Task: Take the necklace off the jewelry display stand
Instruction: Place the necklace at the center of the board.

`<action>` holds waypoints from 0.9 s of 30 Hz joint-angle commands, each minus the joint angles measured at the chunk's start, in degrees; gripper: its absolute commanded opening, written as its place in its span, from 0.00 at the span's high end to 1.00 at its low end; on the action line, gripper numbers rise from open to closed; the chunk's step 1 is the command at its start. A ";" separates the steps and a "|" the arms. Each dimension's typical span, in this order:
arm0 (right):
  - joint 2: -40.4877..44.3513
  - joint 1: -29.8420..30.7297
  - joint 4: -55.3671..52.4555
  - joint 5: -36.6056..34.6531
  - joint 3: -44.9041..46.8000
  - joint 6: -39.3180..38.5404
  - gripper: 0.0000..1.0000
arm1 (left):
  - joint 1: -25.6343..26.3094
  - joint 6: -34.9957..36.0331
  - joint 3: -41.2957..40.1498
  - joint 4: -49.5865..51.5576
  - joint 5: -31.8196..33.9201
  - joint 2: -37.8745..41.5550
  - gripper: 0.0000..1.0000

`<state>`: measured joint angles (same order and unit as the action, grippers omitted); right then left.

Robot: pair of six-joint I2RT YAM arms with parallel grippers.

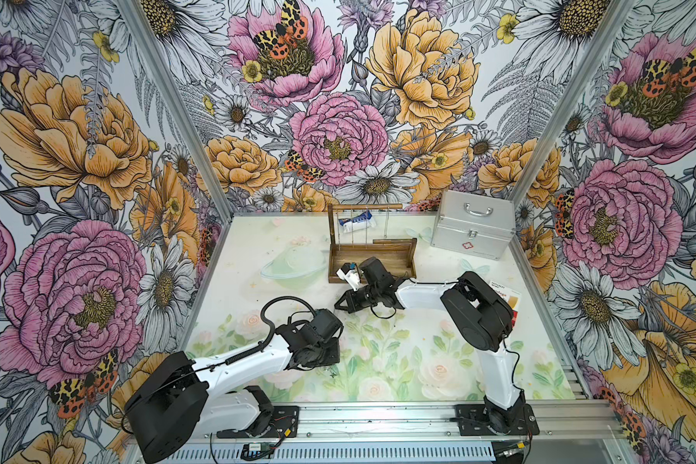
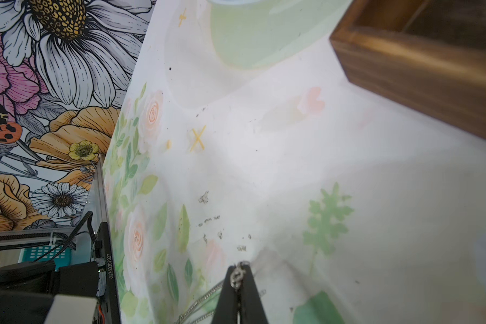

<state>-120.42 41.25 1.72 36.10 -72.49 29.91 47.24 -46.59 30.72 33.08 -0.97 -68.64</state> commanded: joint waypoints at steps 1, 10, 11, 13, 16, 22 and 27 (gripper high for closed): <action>-1.30 -0.54 1.23 0.68 -1.51 0.90 1.00 | 0.22 -1.01 -0.35 -1.29 1.20 -0.01 0.84; -3.26 -1.18 0.75 1.47 -3.40 1.77 1.00 | 0.26 -2.45 -2.37 -1.26 0.28 1.23 0.87; -3.37 -1.26 0.75 1.39 -3.45 1.82 1.00 | 0.29 -2.45 -2.63 -1.26 -0.01 1.39 0.87; -3.59 -1.35 0.75 1.36 -3.66 1.98 1.00 | 0.38 -2.56 -2.94 -1.26 -0.26 1.45 0.87; -4.42 -1.53 0.10 1.21 -4.54 2.15 1.00 | 0.36 -2.45 -2.95 -1.26 -0.35 1.22 0.87; -5.17 -1.68 -0.62 0.94 -5.23 2.17 1.00 | 0.33 -1.94 -2.85 -1.26 -0.38 0.49 0.87; -5.70 -1.79 -1.13 0.47 -5.73 2.17 1.00 | 0.49 -2.00 -3.16 -1.26 -0.43 0.65 0.87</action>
<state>-124.86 40.03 0.91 36.91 -76.38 31.99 47.40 -48.21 28.60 32.29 -1.04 -68.10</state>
